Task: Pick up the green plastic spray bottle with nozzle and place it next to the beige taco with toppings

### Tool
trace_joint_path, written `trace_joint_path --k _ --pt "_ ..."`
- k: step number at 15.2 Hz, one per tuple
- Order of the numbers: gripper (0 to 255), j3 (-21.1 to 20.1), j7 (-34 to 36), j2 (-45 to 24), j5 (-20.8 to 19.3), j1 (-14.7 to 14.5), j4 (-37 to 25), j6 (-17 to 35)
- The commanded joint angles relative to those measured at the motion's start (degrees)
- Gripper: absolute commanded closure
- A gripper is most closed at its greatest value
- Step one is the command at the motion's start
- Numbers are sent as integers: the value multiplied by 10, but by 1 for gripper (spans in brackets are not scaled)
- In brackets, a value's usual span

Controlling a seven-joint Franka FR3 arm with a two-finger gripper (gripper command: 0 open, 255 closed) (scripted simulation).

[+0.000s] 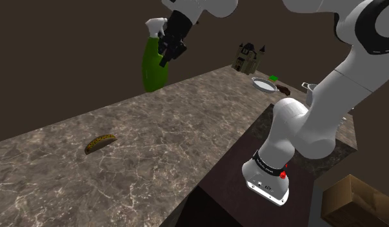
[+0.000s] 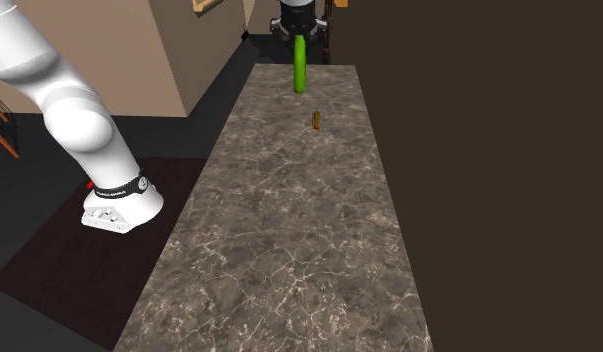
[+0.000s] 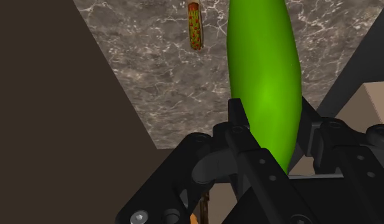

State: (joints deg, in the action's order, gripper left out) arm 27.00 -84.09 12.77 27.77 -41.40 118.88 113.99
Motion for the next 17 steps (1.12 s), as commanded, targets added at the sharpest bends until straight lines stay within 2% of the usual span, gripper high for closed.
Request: trace_joint_path --k 1,9,17 --pt "255 -18 27 -2 3 -11 -3 12" --pt "255 -86 132 -24 5 -55 -43 45" --pt "255 -141 234 -81 -2 -96 -126 62"
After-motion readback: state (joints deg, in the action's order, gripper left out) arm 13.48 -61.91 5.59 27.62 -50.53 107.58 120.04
